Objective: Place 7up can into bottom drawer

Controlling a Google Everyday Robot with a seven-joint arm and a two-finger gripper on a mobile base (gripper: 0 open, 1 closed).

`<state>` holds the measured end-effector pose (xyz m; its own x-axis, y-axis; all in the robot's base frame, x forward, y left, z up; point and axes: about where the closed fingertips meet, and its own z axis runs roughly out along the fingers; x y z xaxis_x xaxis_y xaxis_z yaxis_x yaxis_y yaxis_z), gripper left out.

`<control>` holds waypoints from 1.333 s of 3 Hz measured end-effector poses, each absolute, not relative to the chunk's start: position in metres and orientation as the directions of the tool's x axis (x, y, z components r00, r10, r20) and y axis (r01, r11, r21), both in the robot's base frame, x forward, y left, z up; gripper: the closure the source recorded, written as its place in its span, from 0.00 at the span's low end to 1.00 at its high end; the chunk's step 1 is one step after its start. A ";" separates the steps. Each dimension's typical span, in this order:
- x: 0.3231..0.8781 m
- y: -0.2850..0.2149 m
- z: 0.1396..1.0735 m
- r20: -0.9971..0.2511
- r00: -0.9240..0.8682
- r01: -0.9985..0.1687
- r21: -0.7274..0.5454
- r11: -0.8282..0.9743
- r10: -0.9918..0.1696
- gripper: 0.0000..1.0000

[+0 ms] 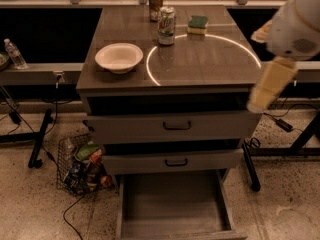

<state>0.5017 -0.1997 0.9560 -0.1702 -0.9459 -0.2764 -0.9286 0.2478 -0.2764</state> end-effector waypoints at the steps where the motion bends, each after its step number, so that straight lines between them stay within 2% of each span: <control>1: 0.569 -0.172 0.933 -0.344 -0.122 -0.925 -0.300 0.232 -0.931 0.00; 2: 0.659 -0.129 0.908 -0.449 -0.083 -0.893 -0.363 0.266 -0.890 0.00; 3: 0.716 -0.101 0.911 -0.514 -0.050 -0.861 -0.412 0.298 -0.856 0.00; 4: 0.720 -0.099 0.911 -0.520 -0.046 -0.859 -0.415 0.299 -0.853 0.00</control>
Offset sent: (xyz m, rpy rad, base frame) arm 0.2392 0.1035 -0.0546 0.2679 -0.2899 0.0221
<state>0.7204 -0.0990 0.9111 -0.0458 -0.8532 -0.5195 -0.8593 0.2989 -0.4151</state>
